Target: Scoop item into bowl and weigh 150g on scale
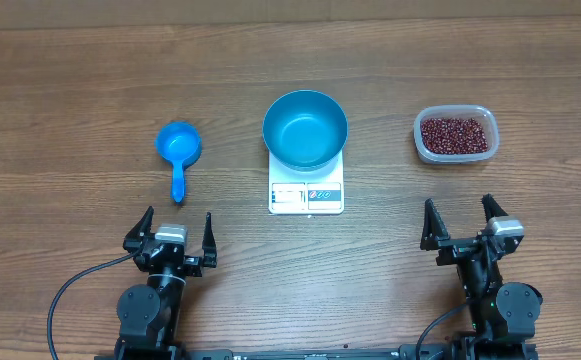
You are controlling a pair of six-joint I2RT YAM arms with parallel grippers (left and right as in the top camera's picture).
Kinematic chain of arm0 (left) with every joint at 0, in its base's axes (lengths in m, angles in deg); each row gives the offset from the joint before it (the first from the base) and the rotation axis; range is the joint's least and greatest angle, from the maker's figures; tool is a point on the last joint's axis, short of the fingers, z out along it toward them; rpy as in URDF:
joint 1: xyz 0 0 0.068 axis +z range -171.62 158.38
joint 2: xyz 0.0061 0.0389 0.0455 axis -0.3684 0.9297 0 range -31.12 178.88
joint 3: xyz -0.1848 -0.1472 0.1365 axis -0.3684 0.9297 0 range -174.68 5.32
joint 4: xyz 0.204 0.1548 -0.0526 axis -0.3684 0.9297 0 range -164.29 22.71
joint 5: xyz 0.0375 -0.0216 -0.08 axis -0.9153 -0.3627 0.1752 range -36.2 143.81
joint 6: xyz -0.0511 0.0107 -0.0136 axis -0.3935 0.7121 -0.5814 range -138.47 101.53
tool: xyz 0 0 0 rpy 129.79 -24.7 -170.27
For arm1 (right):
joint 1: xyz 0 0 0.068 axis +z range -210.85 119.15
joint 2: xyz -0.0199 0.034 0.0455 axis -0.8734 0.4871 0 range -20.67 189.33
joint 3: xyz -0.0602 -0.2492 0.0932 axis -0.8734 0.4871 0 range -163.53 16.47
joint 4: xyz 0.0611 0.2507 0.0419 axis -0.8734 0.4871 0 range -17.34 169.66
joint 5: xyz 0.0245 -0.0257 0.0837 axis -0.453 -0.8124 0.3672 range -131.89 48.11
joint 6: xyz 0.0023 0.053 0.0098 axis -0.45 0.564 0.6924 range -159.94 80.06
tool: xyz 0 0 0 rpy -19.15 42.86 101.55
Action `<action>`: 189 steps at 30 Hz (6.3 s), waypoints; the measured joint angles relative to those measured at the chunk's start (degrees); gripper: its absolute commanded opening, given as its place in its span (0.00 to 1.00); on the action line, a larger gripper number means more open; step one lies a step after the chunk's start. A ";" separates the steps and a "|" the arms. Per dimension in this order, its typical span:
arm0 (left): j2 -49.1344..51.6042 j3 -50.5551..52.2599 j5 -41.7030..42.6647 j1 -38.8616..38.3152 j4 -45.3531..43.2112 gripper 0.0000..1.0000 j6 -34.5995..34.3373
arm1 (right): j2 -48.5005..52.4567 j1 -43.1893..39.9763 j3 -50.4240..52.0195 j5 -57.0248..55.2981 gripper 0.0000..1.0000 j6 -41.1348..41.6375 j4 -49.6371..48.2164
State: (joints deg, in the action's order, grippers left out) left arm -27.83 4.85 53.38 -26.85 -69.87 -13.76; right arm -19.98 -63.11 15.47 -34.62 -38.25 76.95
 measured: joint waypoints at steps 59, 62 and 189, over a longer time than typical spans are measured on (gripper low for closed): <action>0.00 0.00 0.00 0.00 0.02 1.00 0.00 | 0.00 0.00 0.00 0.00 1.00 0.02 0.02; 0.00 0.00 0.00 0.00 0.00 0.99 0.00 | 0.00 0.00 0.00 -0.02 1.00 0.02 0.00; 106.47 -83.14 -2.58 8.02 50.77 0.88 -19.47 | -0.04 0.00 0.00 0.00 1.00 0.00 0.00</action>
State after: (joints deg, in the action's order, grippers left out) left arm 78.63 -78.29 50.80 -18.83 -19.09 -33.23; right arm -20.02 -63.11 15.47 -34.62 -38.25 76.95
